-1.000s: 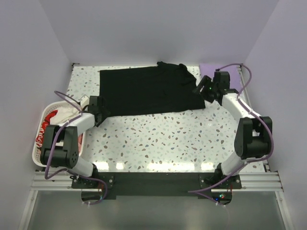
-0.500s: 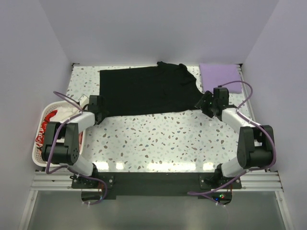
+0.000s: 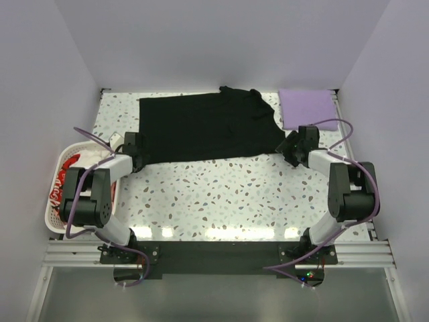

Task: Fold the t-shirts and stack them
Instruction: Fold the tshirt

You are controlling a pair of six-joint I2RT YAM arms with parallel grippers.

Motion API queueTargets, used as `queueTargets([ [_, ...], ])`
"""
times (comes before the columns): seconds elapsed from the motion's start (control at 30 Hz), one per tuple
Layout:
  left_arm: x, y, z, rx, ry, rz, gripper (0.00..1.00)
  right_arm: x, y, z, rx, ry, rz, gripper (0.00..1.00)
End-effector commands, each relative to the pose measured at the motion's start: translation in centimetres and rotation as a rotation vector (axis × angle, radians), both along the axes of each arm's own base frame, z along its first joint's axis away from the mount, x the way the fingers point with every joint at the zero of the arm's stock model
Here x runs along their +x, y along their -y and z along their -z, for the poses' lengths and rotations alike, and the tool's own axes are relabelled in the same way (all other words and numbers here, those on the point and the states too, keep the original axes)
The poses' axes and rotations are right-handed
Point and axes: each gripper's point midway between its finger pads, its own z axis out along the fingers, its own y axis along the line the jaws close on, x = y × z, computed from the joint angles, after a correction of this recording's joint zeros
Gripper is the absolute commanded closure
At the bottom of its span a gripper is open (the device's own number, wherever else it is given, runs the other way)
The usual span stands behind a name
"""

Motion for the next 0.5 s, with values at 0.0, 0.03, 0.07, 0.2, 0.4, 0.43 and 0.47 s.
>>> queueTargets([
  [0.0,0.8,-0.9,-0.6,0.028,0.013,-0.034,0.78,2.6,0.8,-1.6,-0.016,0.078,0.043,0.39],
  [0.03,0.9,-0.9,-0.6,0.028,0.015,-0.036,0.83,2.7,0.8,-1.4,-0.020,0.072,0.039,0.39],
  [0.07,0.9,-0.9,-0.7,0.026,0.015,-0.033,0.86,2.8,0.8,-1.3,-0.020,0.069,0.038,0.39],
  [0.2,1.1,-0.8,-0.7,0.024,0.012,-0.028,0.94,3.8,0.8,-0.5,-0.017,0.062,0.038,0.43],
  [0.4,1.5,-0.6,-1.5,0.029,0.012,-0.015,1.00,5.0,0.9,0.0,-0.023,0.052,0.039,0.62],
  [0.43,1.7,-0.6,-1.8,0.036,0.017,-0.015,1.00,5.0,0.8,0.0,-0.022,0.052,0.038,0.64],
  [0.47,1.6,-0.7,-1.9,0.039,0.011,-0.015,1.00,4.9,0.9,-0.1,-0.023,0.050,0.038,0.68],
])
